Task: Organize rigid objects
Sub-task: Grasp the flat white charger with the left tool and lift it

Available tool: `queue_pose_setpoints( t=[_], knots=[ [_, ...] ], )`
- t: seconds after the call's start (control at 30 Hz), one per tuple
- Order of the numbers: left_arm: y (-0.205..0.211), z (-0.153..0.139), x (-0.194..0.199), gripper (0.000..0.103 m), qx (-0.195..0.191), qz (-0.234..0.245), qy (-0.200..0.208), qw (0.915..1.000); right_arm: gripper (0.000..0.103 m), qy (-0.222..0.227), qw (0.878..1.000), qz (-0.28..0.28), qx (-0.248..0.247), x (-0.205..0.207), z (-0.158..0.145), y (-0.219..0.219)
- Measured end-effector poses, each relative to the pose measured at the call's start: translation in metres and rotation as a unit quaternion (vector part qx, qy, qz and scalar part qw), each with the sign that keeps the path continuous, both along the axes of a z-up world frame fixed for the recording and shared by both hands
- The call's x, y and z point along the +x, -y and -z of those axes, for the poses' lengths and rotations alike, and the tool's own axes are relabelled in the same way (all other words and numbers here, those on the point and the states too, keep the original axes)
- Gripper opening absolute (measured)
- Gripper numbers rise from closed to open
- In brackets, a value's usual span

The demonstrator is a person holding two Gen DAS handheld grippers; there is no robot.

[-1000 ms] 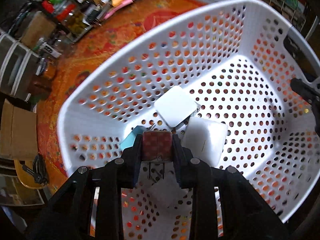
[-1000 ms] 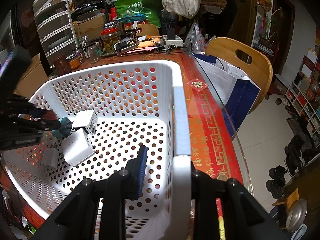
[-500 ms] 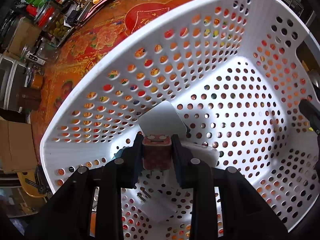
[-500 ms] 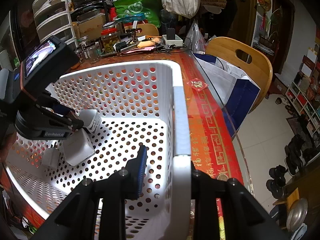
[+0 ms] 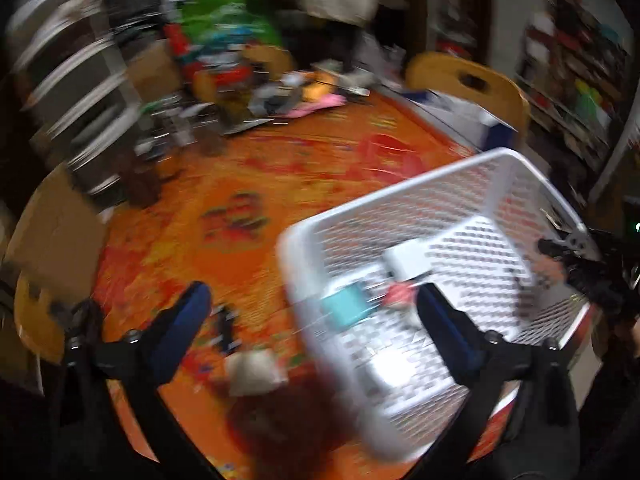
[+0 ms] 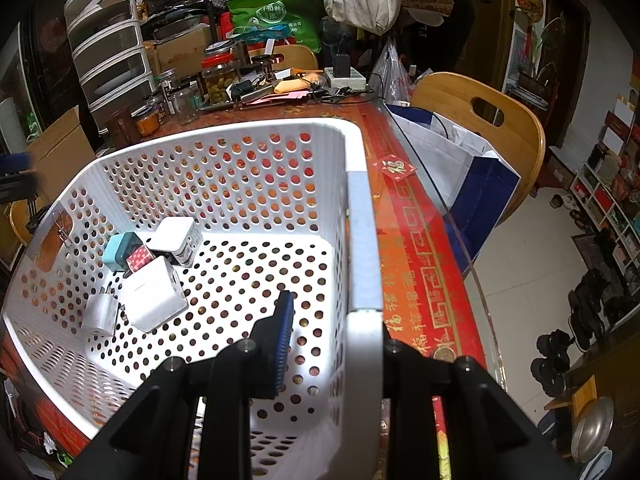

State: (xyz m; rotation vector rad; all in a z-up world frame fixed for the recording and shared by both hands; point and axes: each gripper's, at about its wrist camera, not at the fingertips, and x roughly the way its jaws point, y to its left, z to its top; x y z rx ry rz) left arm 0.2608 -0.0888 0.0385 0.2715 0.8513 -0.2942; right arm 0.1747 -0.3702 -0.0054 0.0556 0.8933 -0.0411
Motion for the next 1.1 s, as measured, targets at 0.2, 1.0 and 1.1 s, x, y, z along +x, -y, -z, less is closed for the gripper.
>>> queue_pose_setpoints(
  t=[0.2, 1.0, 1.1],
  knots=[
    [-0.106, 0.069, 0.007, 0.103, -0.036, -0.112, -0.067, 0.9908, 0.026, 0.000, 1.000, -0.001, -0.001, 0.000, 0.000, 0.000],
    [-0.113, 0.137, 0.015, 0.043, -0.069, -0.152, -0.052, 0.9846, 0.026, -0.008, 1.000, 0.005, -0.010, 0.005, 0.001, 0.001],
    [-0.120, 0.113, 0.001, 0.043, -0.016, -0.191, 0.018, 0.9814, 0.026, -0.008, 1.000, 0.005, -0.012, 0.005, 0.002, 0.001]
  ],
)
